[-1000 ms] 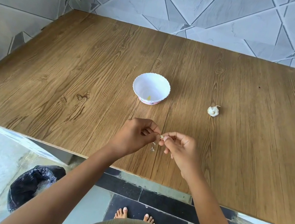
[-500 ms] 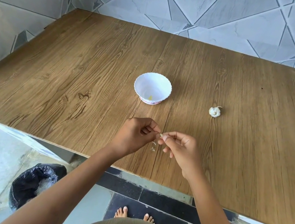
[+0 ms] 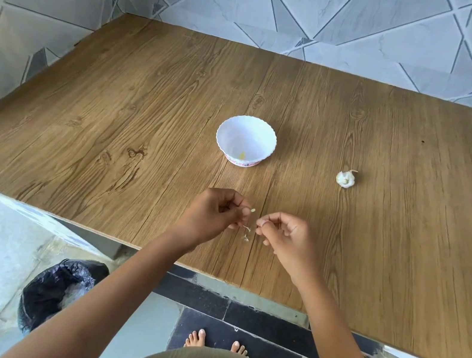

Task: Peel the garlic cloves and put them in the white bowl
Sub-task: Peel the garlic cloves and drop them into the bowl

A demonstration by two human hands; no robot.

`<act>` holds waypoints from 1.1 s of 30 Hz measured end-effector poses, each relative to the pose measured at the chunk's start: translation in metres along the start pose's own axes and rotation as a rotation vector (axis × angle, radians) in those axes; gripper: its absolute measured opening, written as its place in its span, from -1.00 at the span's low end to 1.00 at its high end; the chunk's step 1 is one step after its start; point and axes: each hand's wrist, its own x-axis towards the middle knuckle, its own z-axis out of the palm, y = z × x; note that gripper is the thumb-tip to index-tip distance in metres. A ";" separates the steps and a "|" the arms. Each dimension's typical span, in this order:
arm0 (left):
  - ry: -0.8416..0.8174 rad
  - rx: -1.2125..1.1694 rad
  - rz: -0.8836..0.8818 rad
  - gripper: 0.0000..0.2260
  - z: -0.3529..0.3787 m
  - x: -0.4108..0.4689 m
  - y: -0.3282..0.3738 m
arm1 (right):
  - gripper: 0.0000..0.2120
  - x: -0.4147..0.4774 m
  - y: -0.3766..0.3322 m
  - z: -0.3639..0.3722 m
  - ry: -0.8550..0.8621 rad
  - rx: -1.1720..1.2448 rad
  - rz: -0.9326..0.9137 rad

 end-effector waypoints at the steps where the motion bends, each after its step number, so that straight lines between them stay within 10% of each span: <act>1: 0.016 0.048 0.008 -0.96 -0.001 0.001 -0.002 | -0.89 0.001 0.004 0.001 0.014 -0.089 -0.044; 13: 0.214 0.463 0.185 -0.95 -0.010 -0.001 -0.016 | -0.94 0.006 0.024 0.009 0.047 -0.585 -0.462; 33: 0.474 0.755 0.179 -0.90 -0.020 0.013 -0.030 | -0.51 -0.009 0.043 0.013 0.055 -0.821 -0.433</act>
